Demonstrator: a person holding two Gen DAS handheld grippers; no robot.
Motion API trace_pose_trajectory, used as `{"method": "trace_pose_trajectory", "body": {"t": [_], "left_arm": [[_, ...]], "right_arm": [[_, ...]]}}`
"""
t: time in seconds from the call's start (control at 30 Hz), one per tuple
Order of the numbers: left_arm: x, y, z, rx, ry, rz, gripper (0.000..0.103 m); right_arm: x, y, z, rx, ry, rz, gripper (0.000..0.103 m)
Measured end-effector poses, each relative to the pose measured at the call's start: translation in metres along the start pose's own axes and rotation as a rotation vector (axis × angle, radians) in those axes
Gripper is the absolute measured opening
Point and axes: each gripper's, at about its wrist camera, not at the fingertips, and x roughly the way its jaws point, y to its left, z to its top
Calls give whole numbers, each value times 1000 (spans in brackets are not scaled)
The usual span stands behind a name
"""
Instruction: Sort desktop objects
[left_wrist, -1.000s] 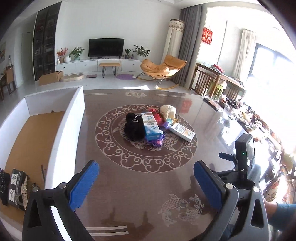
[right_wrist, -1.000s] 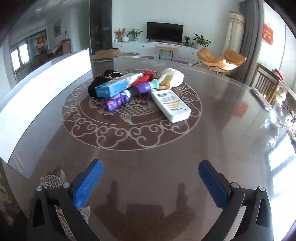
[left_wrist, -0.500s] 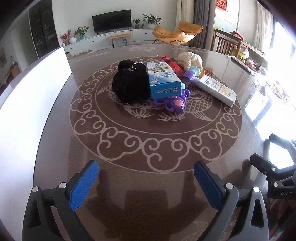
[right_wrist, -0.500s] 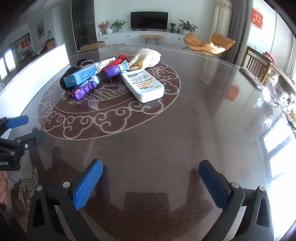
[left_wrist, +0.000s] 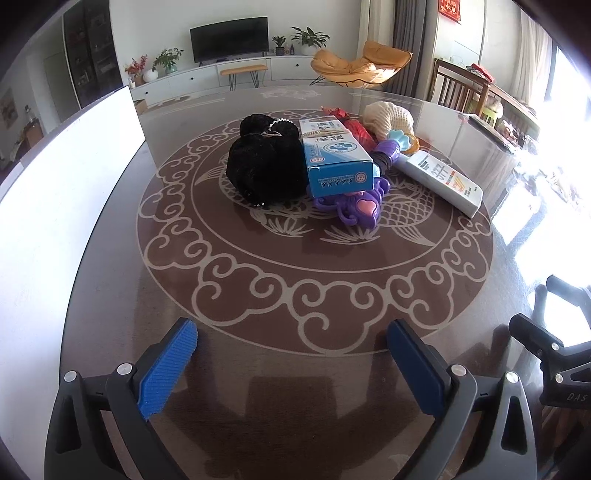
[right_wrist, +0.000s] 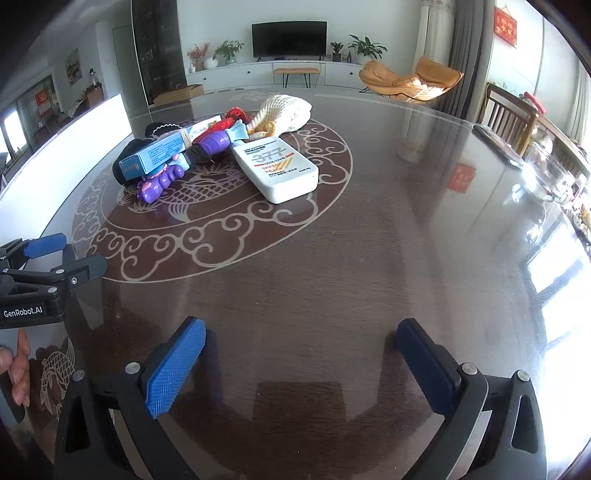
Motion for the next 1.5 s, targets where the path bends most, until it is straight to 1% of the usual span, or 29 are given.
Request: {"method": "trace_pose_trajectory", "body": {"t": [0.73, 0.83, 0.9, 0.97, 1.07, 1.2, 1.5], "left_arm": [[0, -1, 1, 0, 0, -3, 103], [0, -1, 1, 1, 0, -3, 103], [0, -1, 1, 1, 0, -3, 103], [0, -1, 1, 0, 0, -3, 103], [0, -1, 1, 0, 0, -3, 103], [0, -1, 1, 0, 0, -3, 103], [0, -1, 1, 0, 0, -3, 103]], "right_arm": [[0, 0, 0, 0, 2, 0, 103], [3, 0, 3, -21, 14, 19, 103], [8, 0, 11, -60, 28, 46, 103], [16, -3, 23, -80, 37, 52, 103], [32, -14, 41, -74, 32, 56, 103], [52, -22, 68, -74, 49, 55, 103], [80, -5, 106, -144, 79, 102, 103]]}}
